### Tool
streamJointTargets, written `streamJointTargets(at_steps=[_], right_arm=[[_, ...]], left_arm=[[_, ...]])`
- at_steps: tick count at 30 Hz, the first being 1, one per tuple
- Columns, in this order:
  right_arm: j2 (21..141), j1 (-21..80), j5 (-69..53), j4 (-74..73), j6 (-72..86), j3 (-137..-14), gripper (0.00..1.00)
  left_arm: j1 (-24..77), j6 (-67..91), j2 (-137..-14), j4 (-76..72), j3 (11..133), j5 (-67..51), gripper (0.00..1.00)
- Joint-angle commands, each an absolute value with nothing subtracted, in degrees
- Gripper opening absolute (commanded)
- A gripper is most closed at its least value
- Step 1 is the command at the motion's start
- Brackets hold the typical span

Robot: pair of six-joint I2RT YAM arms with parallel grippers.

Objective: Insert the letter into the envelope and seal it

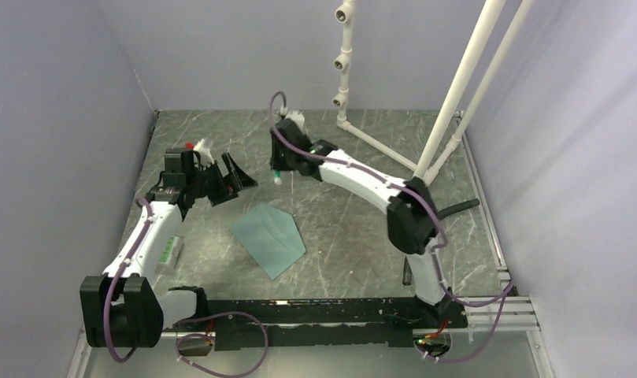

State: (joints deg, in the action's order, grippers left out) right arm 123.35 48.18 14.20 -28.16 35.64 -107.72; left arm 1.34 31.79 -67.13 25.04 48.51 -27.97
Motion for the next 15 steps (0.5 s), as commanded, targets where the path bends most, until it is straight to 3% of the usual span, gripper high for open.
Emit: streamJointTargets(at_steps=[1, 5, 15], right_arm=[[111.6, 45.9, 6.7, -14.0, 41.1, -103.3, 0.09], [108.5, 45.1, 1.9, -11.3, 44.3, -102.3, 0.08], [104.6, 44.3, -4.6, -7.9, 48.8, -99.6, 0.07]], left_arm=[[1.5, 38.8, -67.2, 7.5, 51.0, -45.3, 0.91], [1.6, 46.1, -69.4, -3.2, 52.3, -51.3, 0.87], [2.0, 58.2, -70.8, -26.6, 50.2, -60.2, 0.93]])
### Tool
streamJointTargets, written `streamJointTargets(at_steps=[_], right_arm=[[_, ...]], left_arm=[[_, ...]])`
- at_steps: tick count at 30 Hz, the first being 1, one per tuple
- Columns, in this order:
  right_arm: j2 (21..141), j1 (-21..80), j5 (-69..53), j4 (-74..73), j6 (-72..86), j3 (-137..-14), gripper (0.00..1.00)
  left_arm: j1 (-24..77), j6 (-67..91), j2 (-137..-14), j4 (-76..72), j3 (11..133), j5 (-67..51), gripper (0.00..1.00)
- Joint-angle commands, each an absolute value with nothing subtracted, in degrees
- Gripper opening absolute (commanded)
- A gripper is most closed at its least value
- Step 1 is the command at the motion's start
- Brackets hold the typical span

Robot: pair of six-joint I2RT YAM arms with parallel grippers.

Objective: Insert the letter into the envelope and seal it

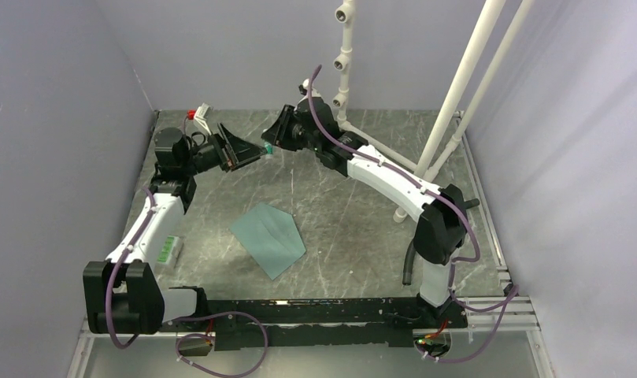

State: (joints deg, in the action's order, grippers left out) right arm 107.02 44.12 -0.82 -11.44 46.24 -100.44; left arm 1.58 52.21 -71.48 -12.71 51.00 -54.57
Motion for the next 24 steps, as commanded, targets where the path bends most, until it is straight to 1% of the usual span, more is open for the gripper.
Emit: streamJointTargets(at_steps=[1, 4, 6, 12, 15, 20, 21, 24], right_arm=[[104.5, 44.3, -5.4, -7.5, 49.3, -99.6, 0.06], [104.3, 44.2, -8.9, -5.1, 50.9, -98.8, 0.06], [104.2, 44.1, -11.4, -2.7, 52.3, -97.9, 0.06], [104.6, 43.9, -15.0, -1.1, 55.1, -97.7, 0.06], [104.0, 43.9, -15.5, -0.2, 56.4, -96.7, 0.06], [103.8, 43.9, -16.9, 1.8, 58.6, -95.7, 0.06], [103.7, 43.9, -16.9, 2.2, 58.9, -95.4, 0.06], [103.6, 43.9, -17.4, 2.8, 59.6, -95.0, 0.06]], left_arm=[[2.1, 58.2, -70.9, -25.9, 50.1, -59.7, 0.93], [2.5, 57.8, -71.9, -23.1, 51.0, -59.2, 0.91], [2.5, 59.5, -72.7, -24.5, 51.3, -60.5, 0.89], [2.6, 58.8, -72.2, -22.0, 51.3, -60.3, 0.70], [2.6, 57.6, -71.7, -19.6, 51.1, -59.2, 0.69], [2.6, 56.0, -72.2, -16.5, 51.3, -57.3, 0.73], [2.6, 55.8, -72.5, -15.8, 51.4, -57.0, 0.72], [2.6, 55.5, -73.1, -14.3, 52.0, -56.4, 0.63]])
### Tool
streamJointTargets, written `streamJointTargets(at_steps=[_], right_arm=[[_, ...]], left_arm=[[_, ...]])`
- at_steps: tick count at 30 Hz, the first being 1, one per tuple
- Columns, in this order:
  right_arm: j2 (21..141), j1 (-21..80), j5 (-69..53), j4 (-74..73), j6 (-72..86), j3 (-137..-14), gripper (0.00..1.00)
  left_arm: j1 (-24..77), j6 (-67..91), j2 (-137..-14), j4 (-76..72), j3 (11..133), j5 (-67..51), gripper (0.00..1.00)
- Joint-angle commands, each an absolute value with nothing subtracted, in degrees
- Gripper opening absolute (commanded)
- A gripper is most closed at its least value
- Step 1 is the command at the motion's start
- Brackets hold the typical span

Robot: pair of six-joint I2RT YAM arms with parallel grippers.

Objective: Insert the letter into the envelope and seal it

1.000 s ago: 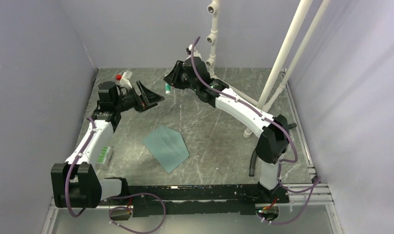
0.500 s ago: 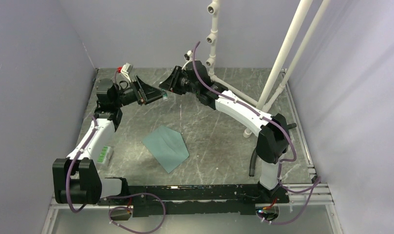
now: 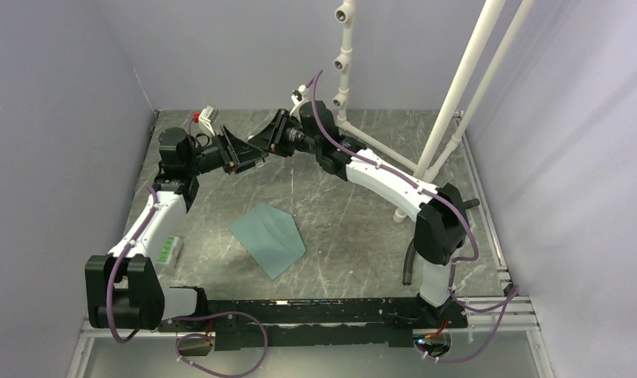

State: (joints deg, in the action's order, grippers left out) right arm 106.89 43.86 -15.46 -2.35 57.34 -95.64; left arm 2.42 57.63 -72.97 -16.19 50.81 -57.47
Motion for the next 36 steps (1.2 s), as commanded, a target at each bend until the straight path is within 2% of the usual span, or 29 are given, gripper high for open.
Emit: streamJointTargets(at_steps=[1, 3, 4, 5, 6, 7, 9, 13, 15, 17, 21, 26, 31, 34, 36], right_arm=[[103.4, 43.9, -17.4, 2.8, 59.5, -94.9, 0.05], [103.1, 43.9, -17.0, 2.6, 59.4, -94.6, 0.05], [102.9, 43.9, -16.7, 2.5, 59.1, -94.4, 0.05], [102.6, 43.7, -16.4, 2.3, 58.8, -94.2, 0.06], [102.3, 43.6, -16.2, 1.9, 58.3, -94.0, 0.06], [101.9, 43.3, -16.0, 1.2, 57.5, -94.0, 0.07], [101.5, 42.7, -17.3, -1.3, 54.9, -94.7, 0.17], [102.4, 41.4, -23.0, -14.1, 44.4, -101.3, 0.45], [101.6, 41.4, -23.8, -17.5, 41.7, -101.9, 0.52], [99.7, 41.4, -23.6, -17.5, 41.1, -100.3, 0.55], [97.8, 41.4, -21.4, -19.7, 40.0, -100.5, 0.56], [98.4, 41.2, -23.3, -24.0, 39.5, -103.6, 0.49], [98.4, 41.2, -24.8, -25.1, 38.9, -102.9, 0.56], [97.4, 40.9, -26.0, -22.2, 39.4, -100.9, 0.47], [96.8, 40.5, -26.3, -20.1, 39.7, -99.7, 0.45]], left_arm=[[2.6, 55.4, -73.2, -13.9, 52.1, -56.3, 0.58], [2.6, 55.2, -73.0, -13.8, 52.0, -56.4, 0.48], [2.6, 54.6, -72.8, -13.5, 51.8, -56.5, 0.39], [2.7, 53.6, -72.6, -12.8, 51.8, -56.8, 0.28], [2.6, 52.1, -72.4, -11.3, 52.0, -57.2, 0.08], [2.6, 49.5, -72.2, -8.8, 52.5, -57.6, 0.04], [2.7, 40.6, -71.6, -1.7, 55.2, -59.7, 0.02], [4.6, 9.7, -71.4, 25.2, 66.7, -62.4, 0.02], [7.3, 2.7, -71.7, 30.0, 69.0, -62.0, 0.02], [8.2, 1.5, -72.1, 28.5, 68.5, -63.9, 0.02], [8.3, -4.5, -73.6, 31.5, 70.8, -63.4, 0.02], [8.3, -4.2, -74.1, 29.5, 72.7, -59.4, 0.02], [8.3, -1.7, -74.4, 25.2, 72.2, -60.5, 0.02], [8.3, -2.7, -75.3, 26.8, 73.0, -62.3, 0.03], [8.3, -3.5, -75.9, 27.9, 73.7, -64.2, 0.02]])
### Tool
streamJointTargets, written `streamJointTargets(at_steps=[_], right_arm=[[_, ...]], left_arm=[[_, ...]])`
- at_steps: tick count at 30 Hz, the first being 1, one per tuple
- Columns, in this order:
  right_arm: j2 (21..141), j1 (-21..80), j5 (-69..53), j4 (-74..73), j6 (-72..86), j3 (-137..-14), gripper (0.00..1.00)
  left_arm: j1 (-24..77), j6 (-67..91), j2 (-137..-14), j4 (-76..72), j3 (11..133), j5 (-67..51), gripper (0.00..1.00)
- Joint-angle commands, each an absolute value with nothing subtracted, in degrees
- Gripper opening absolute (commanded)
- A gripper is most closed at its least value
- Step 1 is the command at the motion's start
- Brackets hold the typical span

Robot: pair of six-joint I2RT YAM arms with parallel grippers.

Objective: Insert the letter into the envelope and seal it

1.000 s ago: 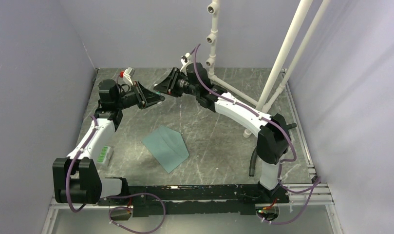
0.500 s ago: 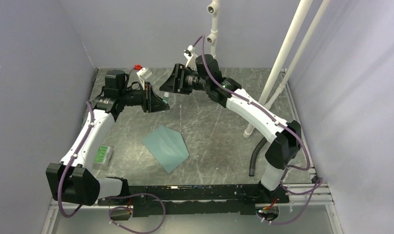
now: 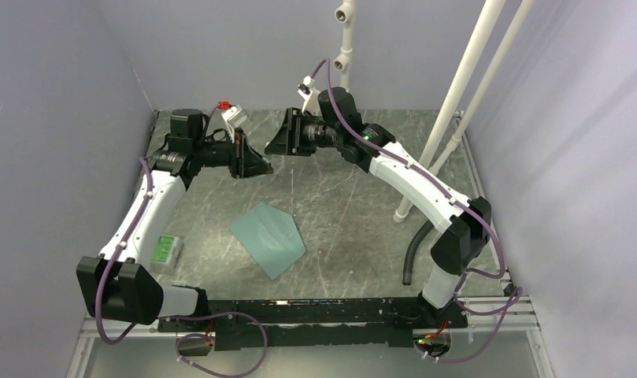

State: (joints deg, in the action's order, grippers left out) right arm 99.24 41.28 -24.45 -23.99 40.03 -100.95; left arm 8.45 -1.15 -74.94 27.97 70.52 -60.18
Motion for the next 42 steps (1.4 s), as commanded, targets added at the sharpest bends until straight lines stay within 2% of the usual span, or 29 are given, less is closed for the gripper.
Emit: streamJointTargets(at_steps=[1, 7, 15, 19, 22, 29, 33, 42], right_arm=[[96.7, 40.2, -26.9, -19.1, 39.7, -99.3, 0.45], [99.6, 39.6, -30.0, -21.7, 38.3, -103.2, 0.47], [102.2, 39.4, -33.5, -23.9, 37.3, -106.5, 0.35], [103.6, 39.2, -35.6, -25.6, 36.9, -108.6, 0.22], [104.2, 39.0, -36.6, -27.9, 35.8, -110.3, 0.00], [101.5, 34.1, -40.9, -33.5, 32.1, -113.2, 0.00], [100.6, 28.9, -45.6, -37.6, 30.9, -117.2, 0.00], [100.4, 27.9, -49.4, -41.7, 27.0, -122.6, 0.00]], left_arm=[[8.3, -3.8, -76.1, 28.5, 74.0, -65.1, 0.02], [8.3, -5.3, -76.8, 30.4, 75.3, -68.2, 0.03], [8.9, -9.6, -76.5, 33.4, 76.4, -66.0, 0.02], [9.0, -11.6, -76.8, 34.9, 77.2, -64.3, 0.02], [9.0, -12.9, -77.3, 36.7, 78.5, -62.2, 0.02], [9.0, -15.1, -76.9, 41.2, 77.5, -60.7, 0.02], [9.1, -11.3, -72.6, 38.7, 73.5, -61.5, 0.02], [10.9, -13.2, -69.8, 40.6, 65.9, -61.4, 0.02]])
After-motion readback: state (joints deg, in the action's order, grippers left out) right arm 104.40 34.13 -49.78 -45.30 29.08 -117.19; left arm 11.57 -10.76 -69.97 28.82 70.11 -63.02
